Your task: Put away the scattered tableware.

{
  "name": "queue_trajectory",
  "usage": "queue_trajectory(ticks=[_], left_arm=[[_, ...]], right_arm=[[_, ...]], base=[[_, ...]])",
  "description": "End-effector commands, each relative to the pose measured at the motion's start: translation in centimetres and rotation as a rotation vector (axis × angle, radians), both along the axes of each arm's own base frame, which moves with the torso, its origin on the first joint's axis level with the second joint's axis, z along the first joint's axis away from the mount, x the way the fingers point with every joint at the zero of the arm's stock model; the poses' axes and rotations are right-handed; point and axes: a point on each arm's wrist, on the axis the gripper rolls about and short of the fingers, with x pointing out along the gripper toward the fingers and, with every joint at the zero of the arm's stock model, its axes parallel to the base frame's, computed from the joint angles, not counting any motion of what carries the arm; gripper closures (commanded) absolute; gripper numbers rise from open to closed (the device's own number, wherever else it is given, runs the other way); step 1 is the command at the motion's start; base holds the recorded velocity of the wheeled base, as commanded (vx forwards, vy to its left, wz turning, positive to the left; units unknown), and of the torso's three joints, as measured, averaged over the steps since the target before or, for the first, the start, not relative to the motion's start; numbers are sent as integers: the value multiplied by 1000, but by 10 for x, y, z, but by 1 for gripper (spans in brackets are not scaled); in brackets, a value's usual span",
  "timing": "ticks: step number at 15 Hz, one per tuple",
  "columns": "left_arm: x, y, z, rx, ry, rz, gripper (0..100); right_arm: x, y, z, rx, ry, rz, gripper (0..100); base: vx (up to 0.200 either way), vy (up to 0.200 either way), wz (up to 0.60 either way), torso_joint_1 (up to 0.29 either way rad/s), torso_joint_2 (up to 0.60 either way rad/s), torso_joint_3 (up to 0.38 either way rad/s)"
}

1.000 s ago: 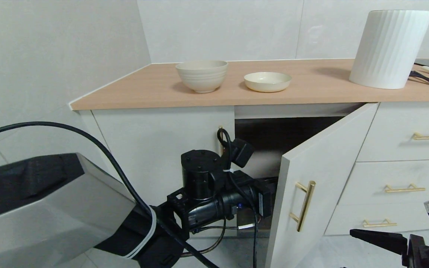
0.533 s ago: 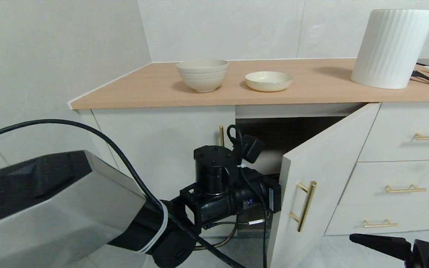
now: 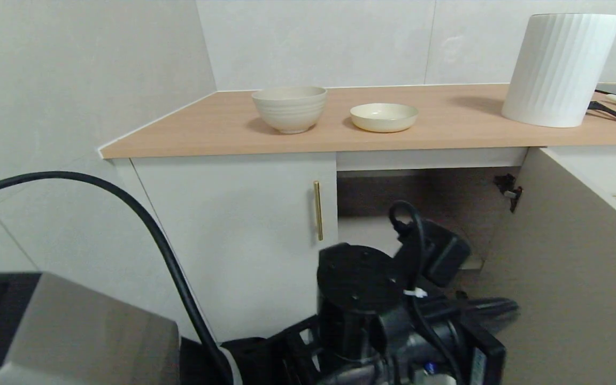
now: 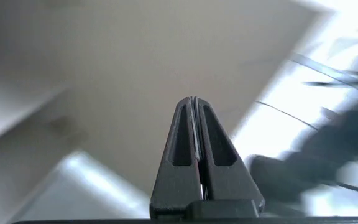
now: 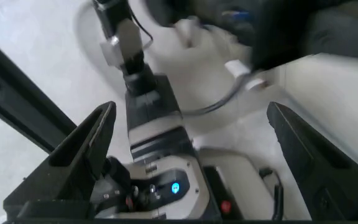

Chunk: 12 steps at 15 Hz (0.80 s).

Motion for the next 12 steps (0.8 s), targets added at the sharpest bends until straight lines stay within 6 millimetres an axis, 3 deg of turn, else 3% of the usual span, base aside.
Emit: queue_trajectory(ticks=[1, 3, 7, 9, 11, 12], left_arm=[[27, 39, -4, 21, 15, 142, 100], [34, 66, -4, 6, 3, 207, 100], [35, 134, 20, -21, -23, 357, 100], [35, 170, 32, -7, -50, 454, 100], [41, 202, 37, 76, -88, 561, 100], [44, 210, 38, 102, -93, 589, 100]], right_arm=[[0, 0, 4, 12, -12, 2, 0], [14, 11, 11, -13, 22, -34, 0], [86, 44, 35, -71, 75, -271, 0], [142, 62, 43, -96, 105, -355, 0], [182, 78, 49, -133, 144, -397, 0], [187, 80, 50, -142, 149, -418, 0]], base=[[0, 0, 0, 0, 0, 0], [0, 0, 0, 0, 0, 0], [0, 0, 0, 0, 0, 0], [0, 0, 0, 0, 0, 0], [0, 0, 0, 0, 0, 0], [0, 0, 0, 0, 0, 0]])
